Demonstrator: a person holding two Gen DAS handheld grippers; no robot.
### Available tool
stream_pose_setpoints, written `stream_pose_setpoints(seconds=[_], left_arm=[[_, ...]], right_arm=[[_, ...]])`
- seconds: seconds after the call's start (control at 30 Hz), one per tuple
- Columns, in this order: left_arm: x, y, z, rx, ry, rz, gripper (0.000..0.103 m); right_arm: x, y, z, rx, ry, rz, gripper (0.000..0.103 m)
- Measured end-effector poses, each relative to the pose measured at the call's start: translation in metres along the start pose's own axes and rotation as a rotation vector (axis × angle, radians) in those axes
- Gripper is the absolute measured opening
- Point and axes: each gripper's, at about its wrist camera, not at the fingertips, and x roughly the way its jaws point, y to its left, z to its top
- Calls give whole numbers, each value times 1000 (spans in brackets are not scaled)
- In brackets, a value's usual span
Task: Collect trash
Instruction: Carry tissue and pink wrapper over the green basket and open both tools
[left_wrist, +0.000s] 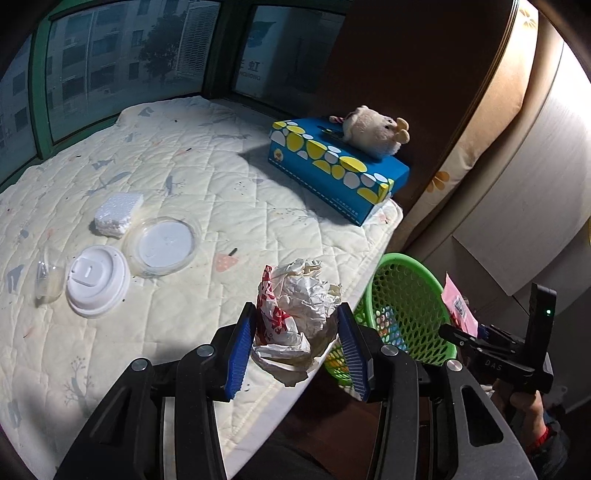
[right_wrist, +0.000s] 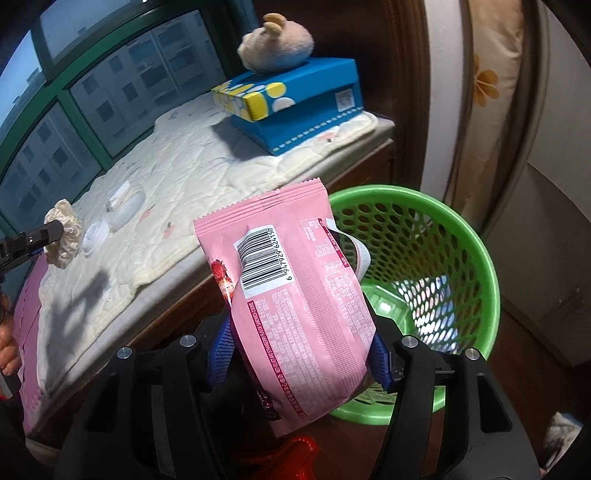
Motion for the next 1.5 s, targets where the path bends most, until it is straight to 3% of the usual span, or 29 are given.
stream_pose_setpoints(seconds=[0.3,0.67,0.93,1.23,1.5], left_arm=[[20,-36,4,54,30,-27,44],[42,-67,5,104,73,-53,44],[66,-97,4,139,110,-94,44],[100,-133,-5,184,176,-134,45],[121,-158,-13,205,221,-179,49]], right_arm=[[14,-46,-5,102,29,-73,65],[21,-70,1,157,16,-100,73],[0,-75,2,176,-23,-81,76],[-33,-77,-4,168,-80,-126,82],[-42,-84,-14,204,-82,-128,83]])
